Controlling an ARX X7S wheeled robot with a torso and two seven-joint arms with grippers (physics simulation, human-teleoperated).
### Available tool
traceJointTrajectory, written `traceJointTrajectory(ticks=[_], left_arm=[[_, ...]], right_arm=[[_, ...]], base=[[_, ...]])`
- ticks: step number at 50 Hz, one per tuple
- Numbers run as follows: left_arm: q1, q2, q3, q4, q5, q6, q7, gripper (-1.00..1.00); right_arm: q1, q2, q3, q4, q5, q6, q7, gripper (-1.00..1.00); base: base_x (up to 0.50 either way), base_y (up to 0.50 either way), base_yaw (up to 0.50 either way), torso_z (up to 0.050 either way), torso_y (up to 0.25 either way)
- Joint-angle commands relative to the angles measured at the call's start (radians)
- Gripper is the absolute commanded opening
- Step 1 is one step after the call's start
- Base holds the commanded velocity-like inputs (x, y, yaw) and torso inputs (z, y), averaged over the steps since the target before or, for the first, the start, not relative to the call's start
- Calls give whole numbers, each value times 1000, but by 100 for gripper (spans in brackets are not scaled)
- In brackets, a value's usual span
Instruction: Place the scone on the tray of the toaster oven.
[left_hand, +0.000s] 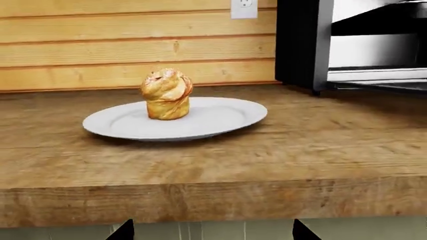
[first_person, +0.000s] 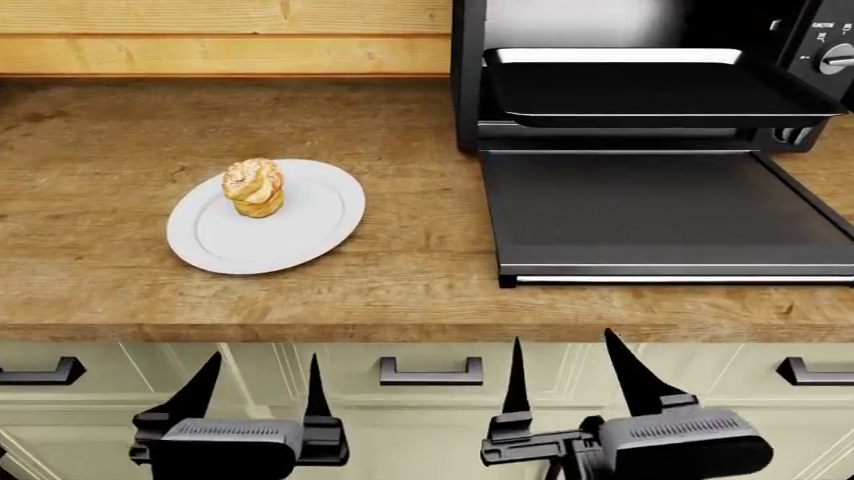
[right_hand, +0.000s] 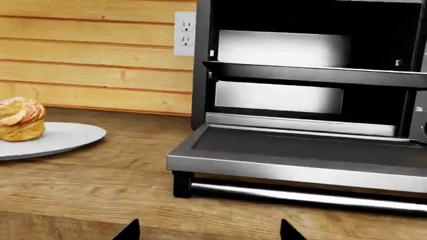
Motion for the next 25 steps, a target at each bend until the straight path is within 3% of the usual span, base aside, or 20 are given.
traceJointTrajectory(ticks=[1,6,14,25], left_arm=[[-51,-43,-39,191,-40,-131,-35,100],[-120,-30,-76,206,-140,-173,-20,100],[-326,-43,-77,217,-184,-303,-12,100],[-491,-28,-77,118,-238,-362,31,100]], right_arm=[[49,21,7,-153,-28,84,25,100],[126,27,-1,-186,-52,162,21,100],[318,-12,27,-176,25,284,-9,100],[468,-39,41,-147,84,365,-36,100]], base=[[0,0,0,0,0],[0,0,0,0,0],[0,0,0,0,0],[0,0,0,0,0]])
